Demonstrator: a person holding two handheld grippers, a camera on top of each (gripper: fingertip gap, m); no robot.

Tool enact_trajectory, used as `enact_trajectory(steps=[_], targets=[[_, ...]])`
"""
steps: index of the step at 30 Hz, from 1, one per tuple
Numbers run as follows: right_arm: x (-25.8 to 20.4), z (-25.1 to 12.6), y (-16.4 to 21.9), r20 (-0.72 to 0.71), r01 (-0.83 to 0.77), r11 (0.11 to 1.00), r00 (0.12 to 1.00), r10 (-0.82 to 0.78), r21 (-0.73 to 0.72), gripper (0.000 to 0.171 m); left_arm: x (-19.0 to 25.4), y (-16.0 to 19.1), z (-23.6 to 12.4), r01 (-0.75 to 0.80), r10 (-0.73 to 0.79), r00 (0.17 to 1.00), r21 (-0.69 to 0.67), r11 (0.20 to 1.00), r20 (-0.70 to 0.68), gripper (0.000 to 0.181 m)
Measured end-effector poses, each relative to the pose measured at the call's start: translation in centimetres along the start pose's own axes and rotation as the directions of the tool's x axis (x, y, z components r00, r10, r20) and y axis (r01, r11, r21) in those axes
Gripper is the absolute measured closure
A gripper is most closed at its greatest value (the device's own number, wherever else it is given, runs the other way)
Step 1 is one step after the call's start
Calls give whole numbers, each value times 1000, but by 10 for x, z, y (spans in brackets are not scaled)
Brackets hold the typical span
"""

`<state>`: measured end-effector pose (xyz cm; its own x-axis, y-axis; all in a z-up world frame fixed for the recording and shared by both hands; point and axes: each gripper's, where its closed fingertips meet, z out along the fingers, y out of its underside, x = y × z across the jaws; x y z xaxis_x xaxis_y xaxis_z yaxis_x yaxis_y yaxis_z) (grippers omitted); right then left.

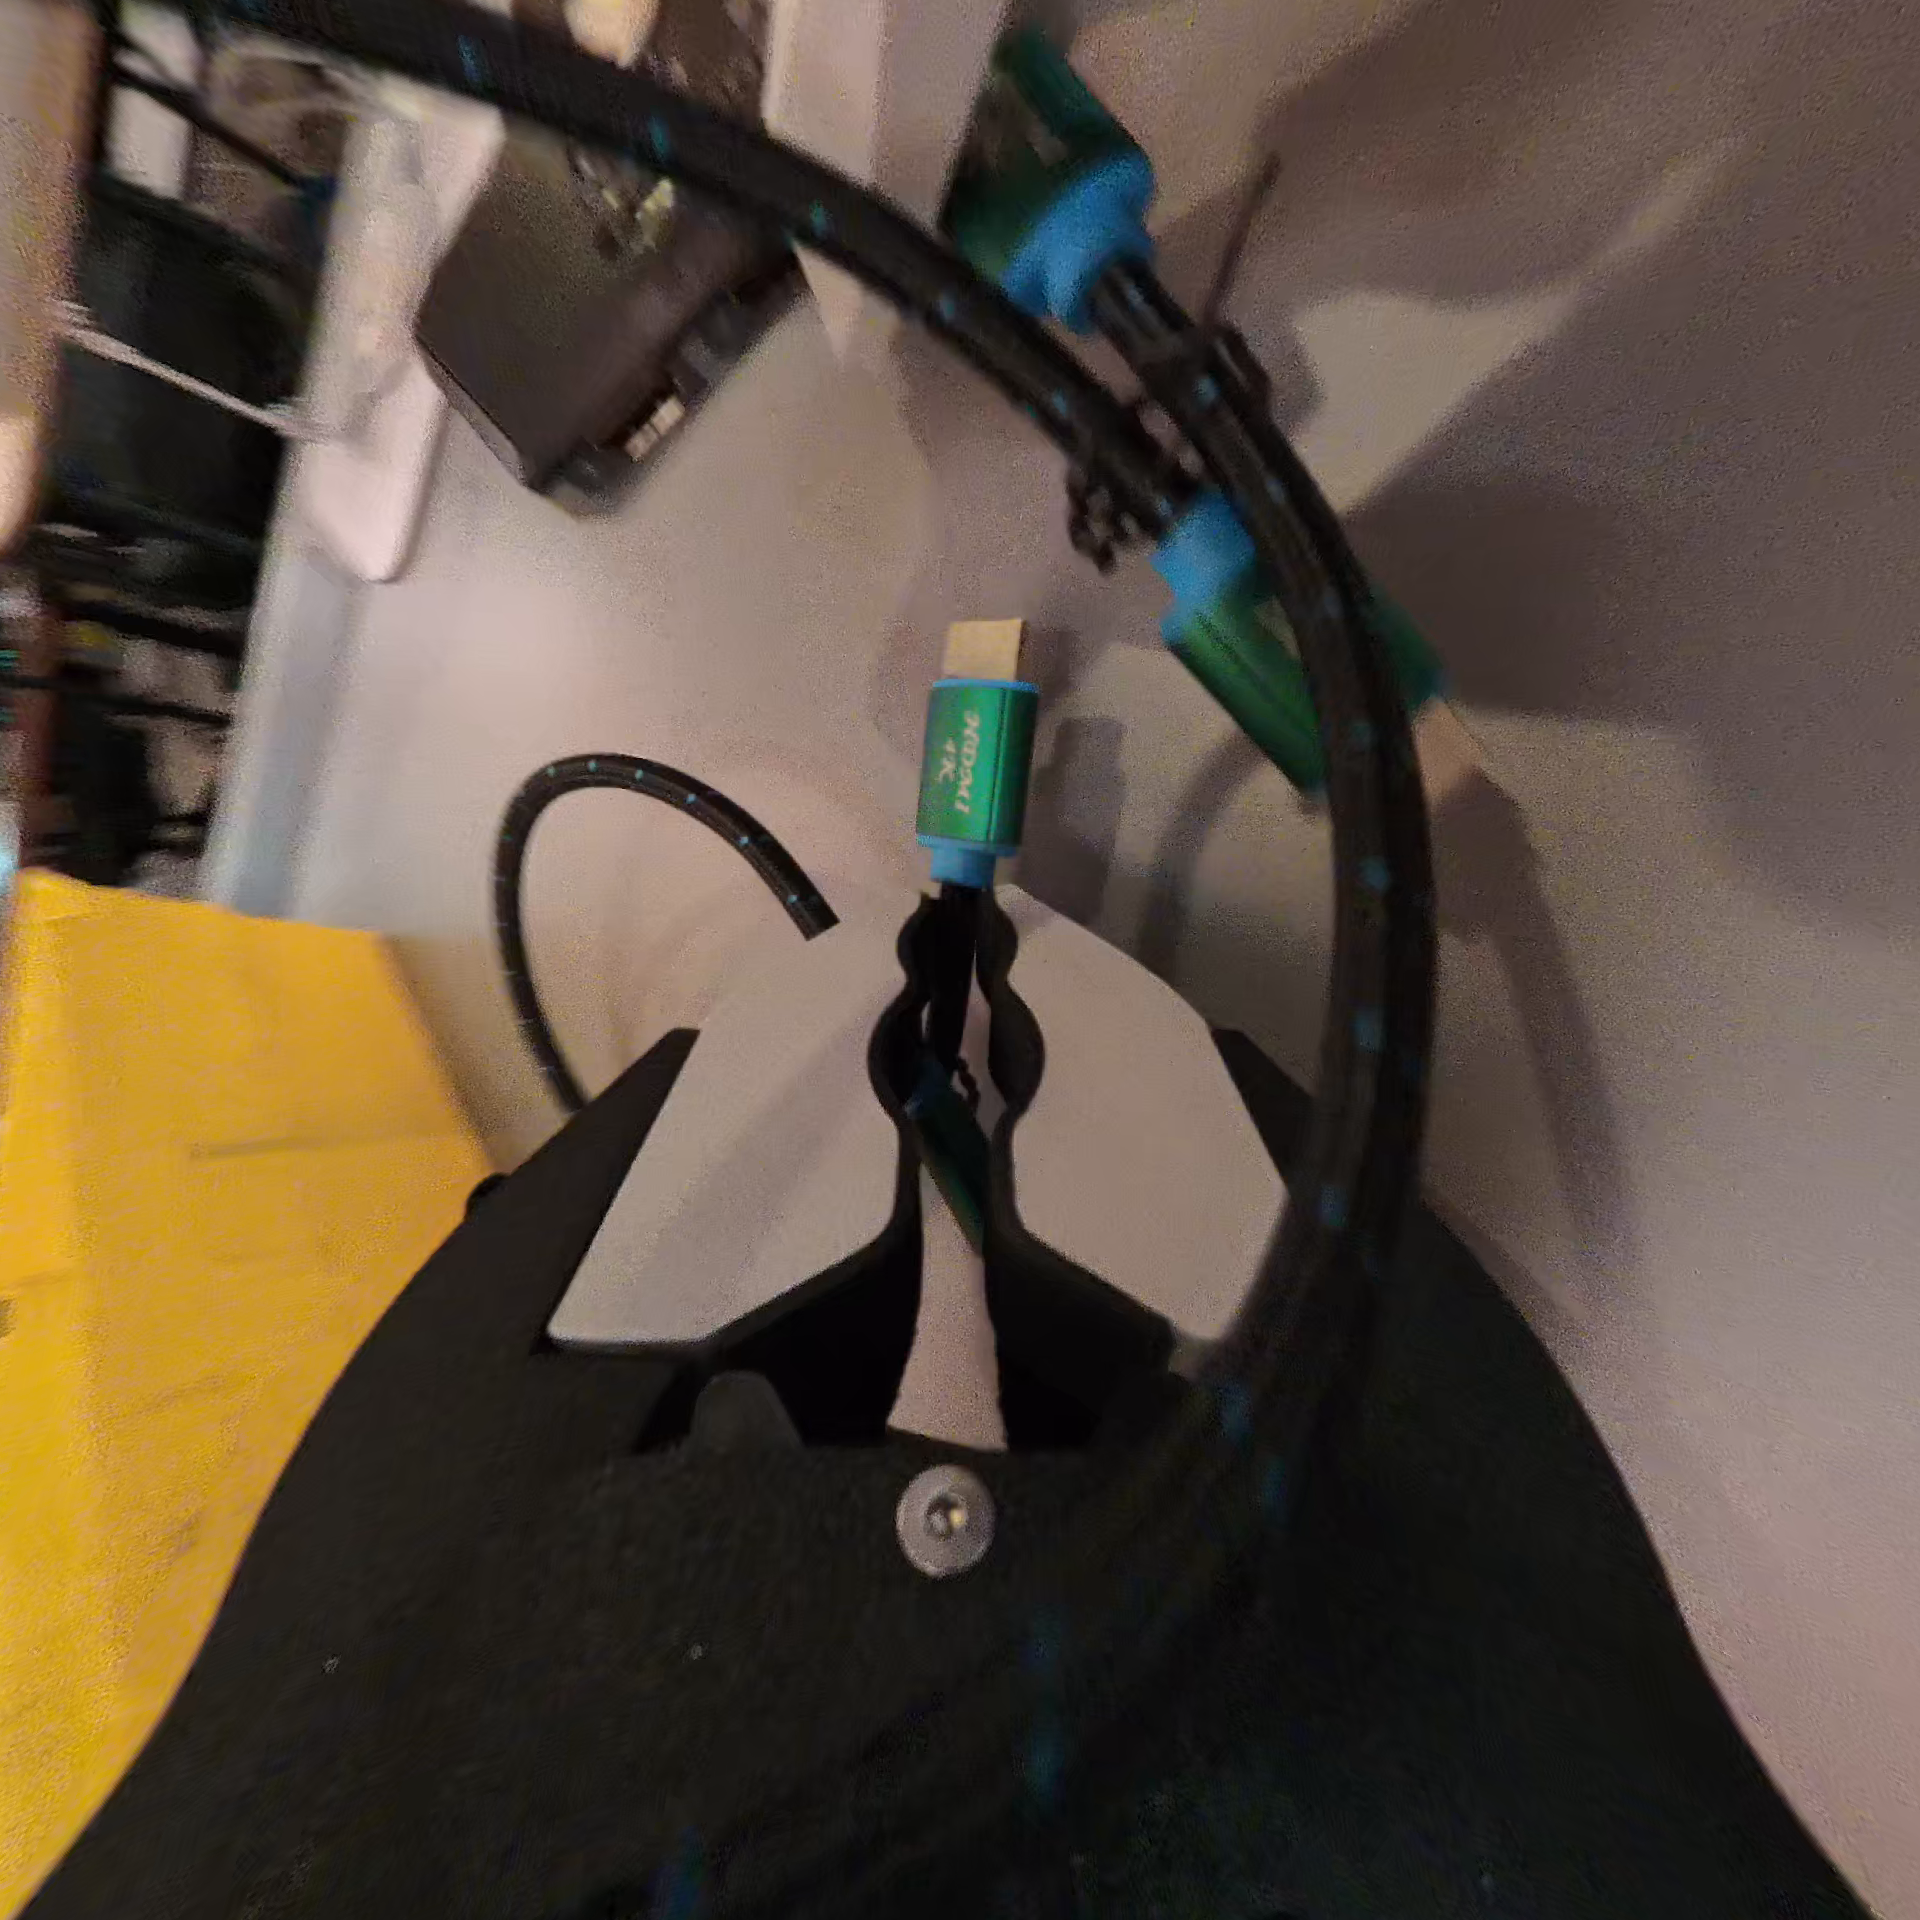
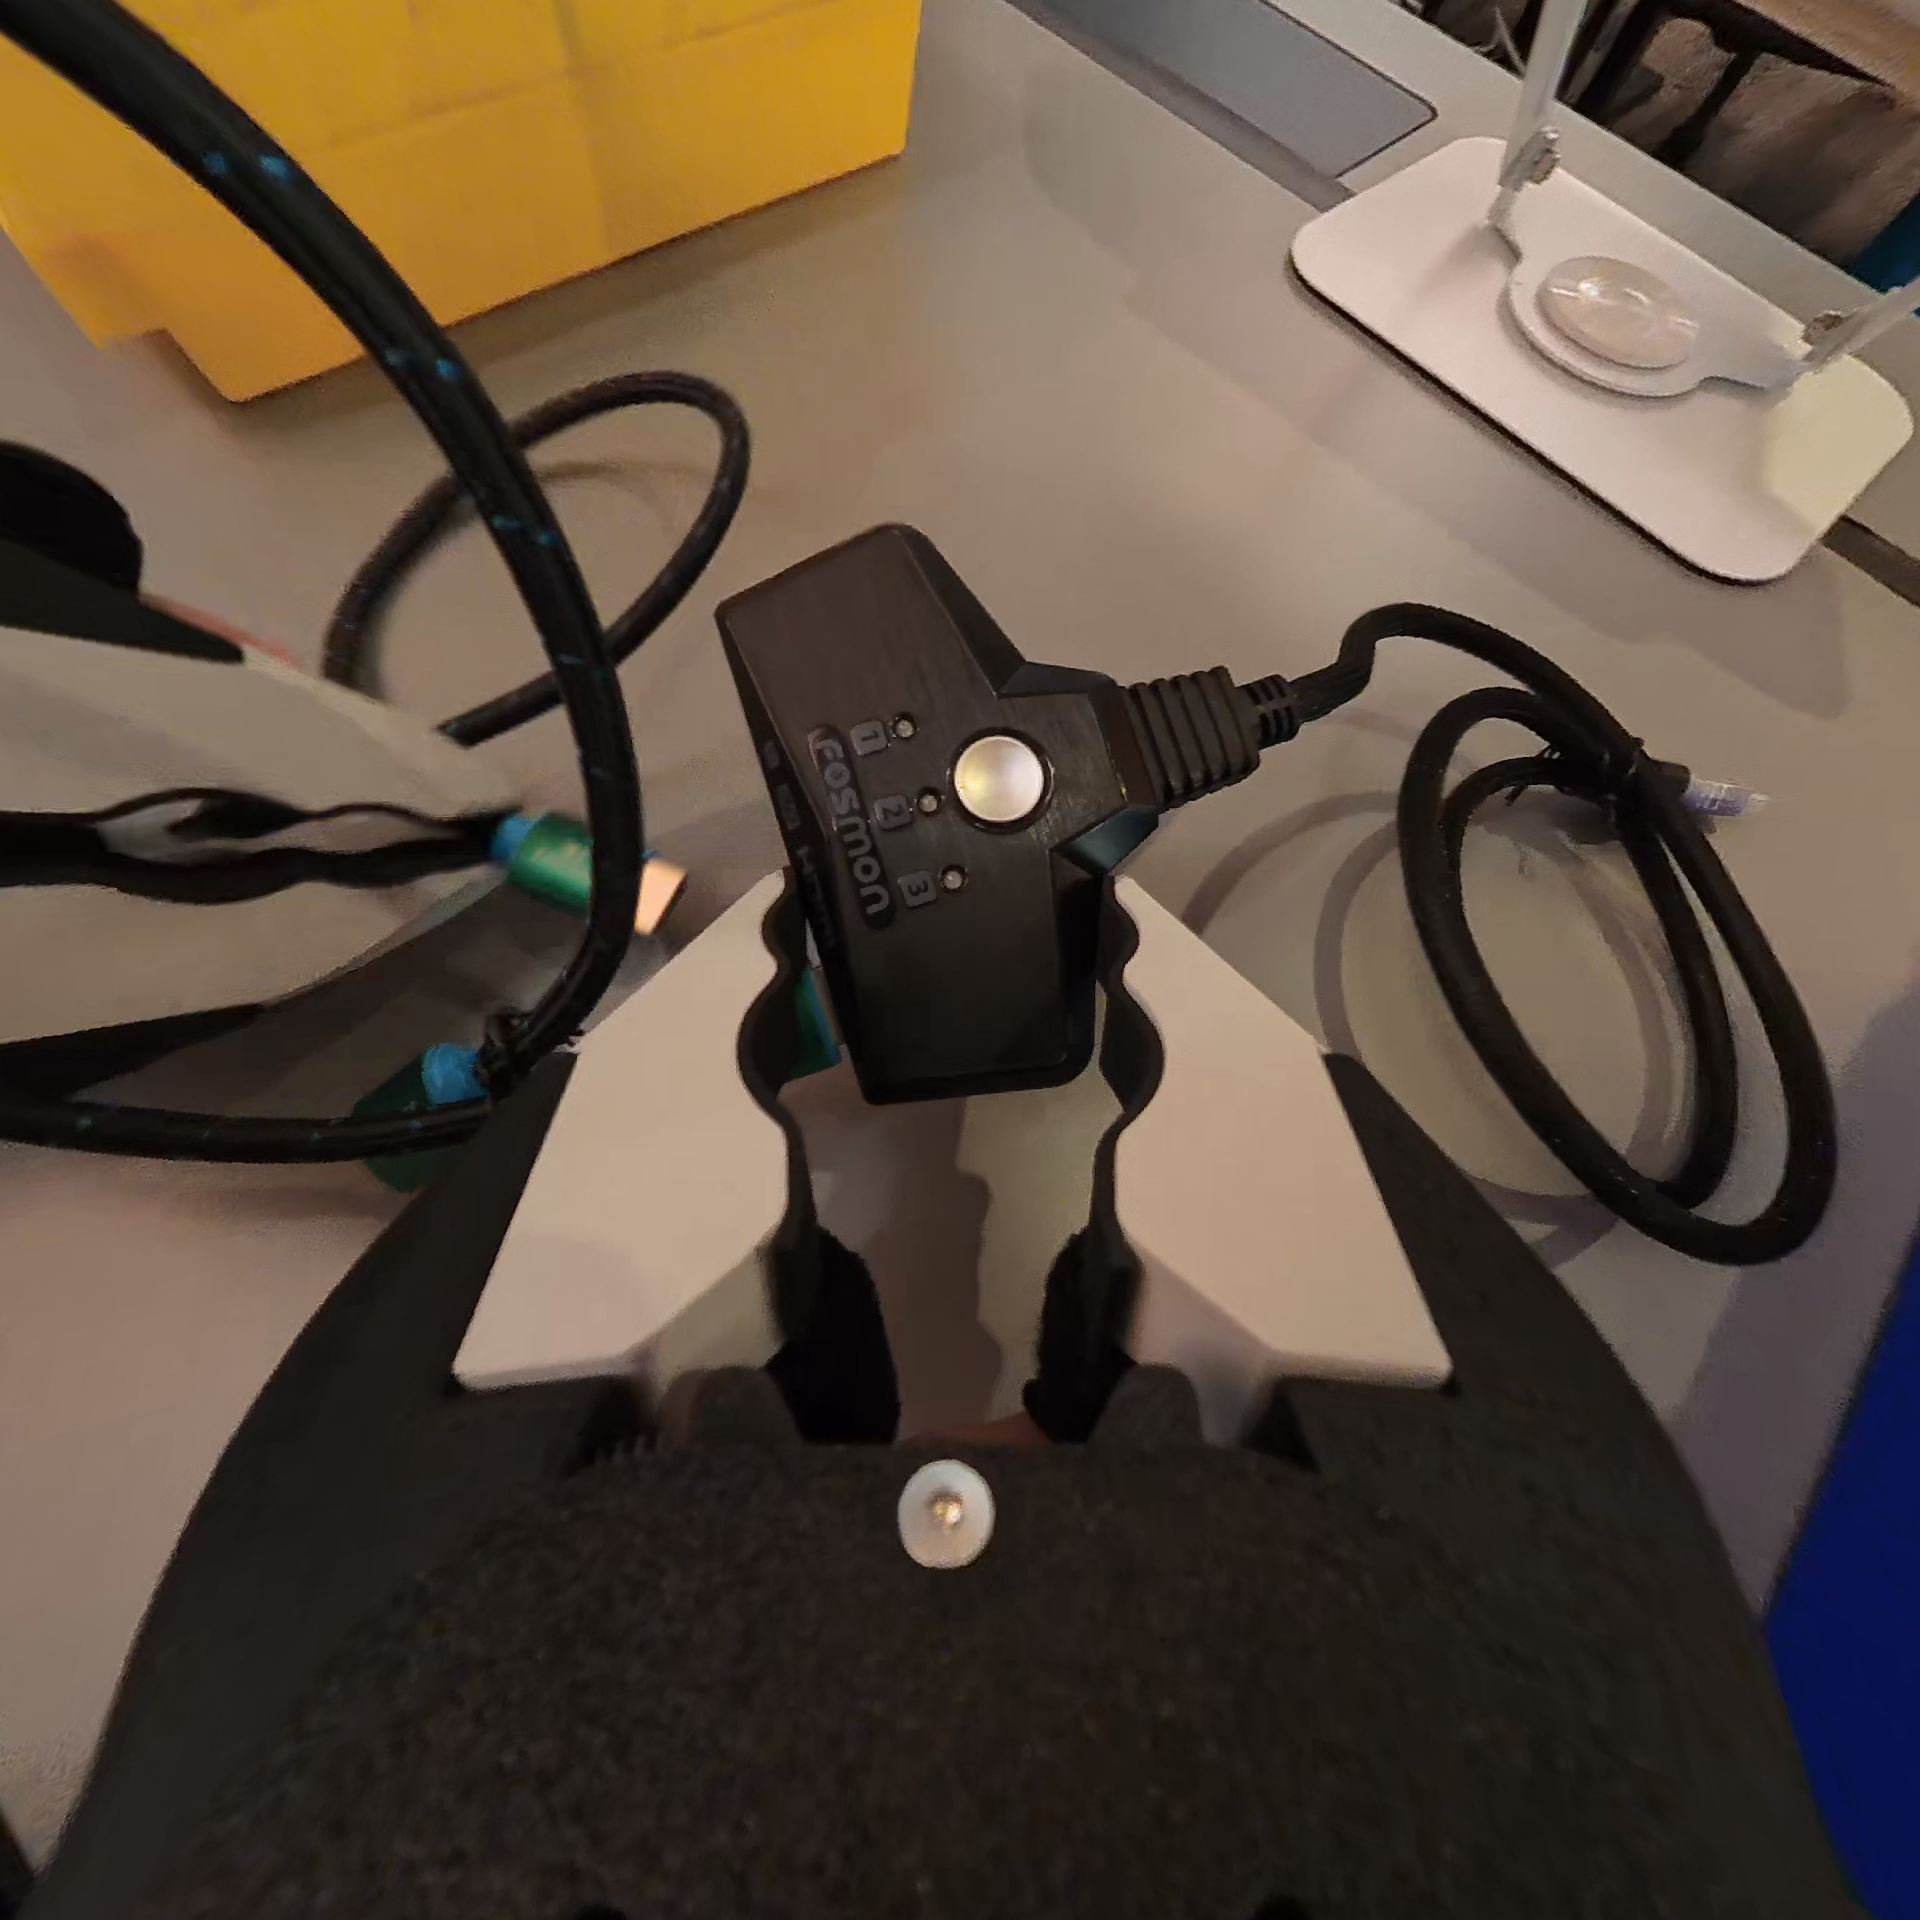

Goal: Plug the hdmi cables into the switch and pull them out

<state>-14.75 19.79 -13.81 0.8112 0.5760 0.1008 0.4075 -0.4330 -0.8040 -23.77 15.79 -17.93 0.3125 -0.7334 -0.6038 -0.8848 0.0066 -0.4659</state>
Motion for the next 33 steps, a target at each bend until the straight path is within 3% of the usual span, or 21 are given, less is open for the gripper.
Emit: enact_trajectory(steps=[4,6,10,12,16,20,22,26,29,33], targets=[[22,-4,13,-26,0,999,1000,-1,-32,116,20,-10,-8,208,-179,958,116,971,-226,172],[32,-8,17,-27,-28,999,999,27,-30,116,16,-15,-20,346,-283,906,166,924,-314,150],[42,-19,21,-16,-68,998,998,68,1,116,5,-9,-47,622,-449,686,140,771,-572,134],[43,-20,23,-7,-74,997,997,74,5,116,-2,-8,-52,671,-456,614,121,732,-644,127],[39,-16,24,-2,-56,998,998,56,-3,116,10,11,-25,458,-361,747,37,888,-558,121],[34,-13,25,3,-38,999,999,38,-11,116,24,10,-11,366,-319,763,-31,930,-562,128],[34,-14,24,5,-43,999,999,43,-7,116,30,7,-14,339,-293,768,-26,940,-569,147],[35,-15,23,11,-60,998,998,60,-1,115,31,11,-16,312,-285,811,-34,949,-512,155],[33,-15,22,3,-51,999,999,51,-2,116,19,17,-16,381,-354,827,-27,924,-437,163],[27,-17,13,-20,-44,999,999,44,25,116,-12,7,-31,469,-420,844,77,880,-333,170]])
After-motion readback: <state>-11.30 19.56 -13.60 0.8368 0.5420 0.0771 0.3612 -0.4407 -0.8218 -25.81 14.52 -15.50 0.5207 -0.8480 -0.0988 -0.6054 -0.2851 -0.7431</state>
